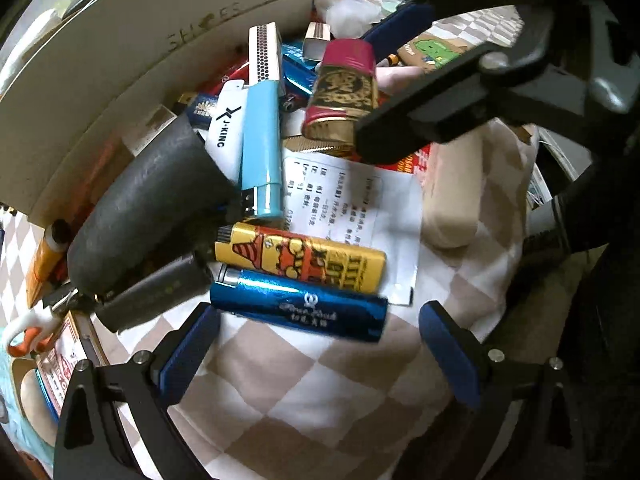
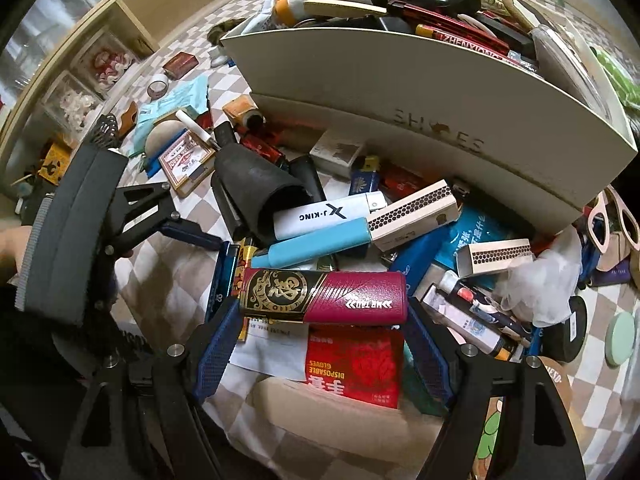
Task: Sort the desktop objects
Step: 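Grasp the pink-and-gold tube with the right tool, then grasp the blue 'First Look' tube with the left tool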
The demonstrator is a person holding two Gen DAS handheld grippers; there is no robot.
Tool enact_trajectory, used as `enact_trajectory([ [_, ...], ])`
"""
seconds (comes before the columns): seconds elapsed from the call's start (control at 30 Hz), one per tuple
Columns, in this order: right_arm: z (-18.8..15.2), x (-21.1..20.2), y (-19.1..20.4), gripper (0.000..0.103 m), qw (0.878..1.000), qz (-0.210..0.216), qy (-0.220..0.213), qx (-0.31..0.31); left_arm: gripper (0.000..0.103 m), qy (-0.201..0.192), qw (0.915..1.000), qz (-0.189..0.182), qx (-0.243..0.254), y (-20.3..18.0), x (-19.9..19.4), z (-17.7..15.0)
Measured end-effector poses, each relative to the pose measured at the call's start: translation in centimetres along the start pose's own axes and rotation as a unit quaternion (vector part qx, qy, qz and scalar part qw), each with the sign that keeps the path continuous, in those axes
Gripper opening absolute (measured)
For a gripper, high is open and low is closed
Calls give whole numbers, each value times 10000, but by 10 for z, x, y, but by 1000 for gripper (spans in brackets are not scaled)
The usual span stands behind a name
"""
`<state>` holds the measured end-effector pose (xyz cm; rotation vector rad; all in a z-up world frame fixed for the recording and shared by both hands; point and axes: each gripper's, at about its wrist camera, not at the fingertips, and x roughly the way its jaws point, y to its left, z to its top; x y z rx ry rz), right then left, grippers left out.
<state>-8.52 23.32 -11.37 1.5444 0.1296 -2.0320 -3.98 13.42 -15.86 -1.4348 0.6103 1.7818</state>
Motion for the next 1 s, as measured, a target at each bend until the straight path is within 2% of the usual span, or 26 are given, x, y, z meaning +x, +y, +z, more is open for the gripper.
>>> enact_trajectory([
  [0.47, 5, 1, 3, 80, 10000, 78, 32, 7, 101, -129, 9998, -152, 15, 10, -14, 10],
  [0.7, 8, 0, -2, 80, 9999, 97, 32, 100, 101, -54, 9996, -288, 26, 9, -15, 20],
  [1.0, 8, -3, -8, 80, 9998, 126, 38, 168, 101, 176, 9977, -563, 338, -14, -13, 21],
])
